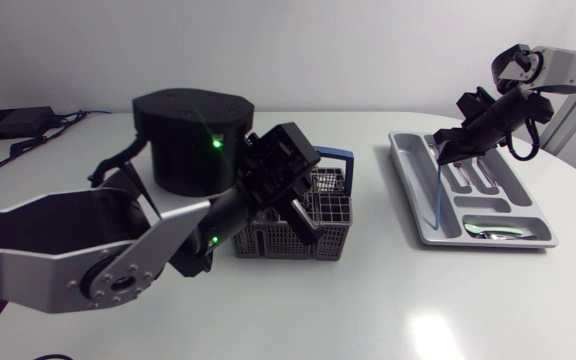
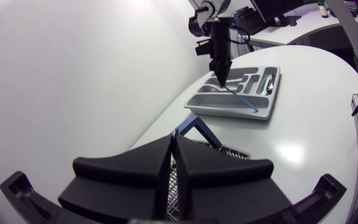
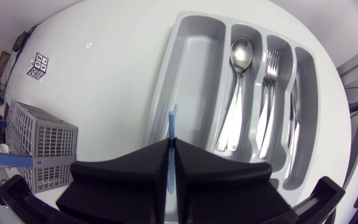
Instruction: Transfer all utensils from the basket to the drawer tray.
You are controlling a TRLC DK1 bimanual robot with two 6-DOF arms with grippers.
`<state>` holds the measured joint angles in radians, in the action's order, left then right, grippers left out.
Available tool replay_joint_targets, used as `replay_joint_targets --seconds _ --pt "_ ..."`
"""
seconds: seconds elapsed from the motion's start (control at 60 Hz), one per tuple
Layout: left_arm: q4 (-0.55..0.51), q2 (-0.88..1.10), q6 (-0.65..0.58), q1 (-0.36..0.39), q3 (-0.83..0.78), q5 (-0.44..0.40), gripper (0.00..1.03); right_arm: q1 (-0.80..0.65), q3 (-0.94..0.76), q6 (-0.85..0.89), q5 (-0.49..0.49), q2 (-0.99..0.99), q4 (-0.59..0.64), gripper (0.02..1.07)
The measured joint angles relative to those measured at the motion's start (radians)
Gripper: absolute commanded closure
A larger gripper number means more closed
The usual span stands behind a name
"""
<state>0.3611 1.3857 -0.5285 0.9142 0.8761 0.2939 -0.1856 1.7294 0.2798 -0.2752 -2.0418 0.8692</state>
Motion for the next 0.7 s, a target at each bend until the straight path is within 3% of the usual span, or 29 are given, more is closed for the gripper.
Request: replay_joint_targets --seconds 0.167,0.35,0.483,0.7 --pt "-0.001 -0.078 0.005 -0.003 -0.001 0.000 1.00 0.004 0.034 -0.025 0.000 -0.096 -0.084 0.98" --pt "-0.042 -0.135 0.051 -0.013 -0.001 0.003 1.00 0.022 0.029 -0.045 0.000 -0.128 -0.182 0.48" --pt "-0.115 -0.161 0.113 -0.044 -0.001 -0.032 1.00 0.037 -0.091 -0.048 0.000 -0.056 -0.312 0.17" --pt "-0.233 -0.166 0.238 -0.101 0.003 -0.142 1.00 0.076 -0.405 -0.032 -0.013 0.262 -0.488 0.12"
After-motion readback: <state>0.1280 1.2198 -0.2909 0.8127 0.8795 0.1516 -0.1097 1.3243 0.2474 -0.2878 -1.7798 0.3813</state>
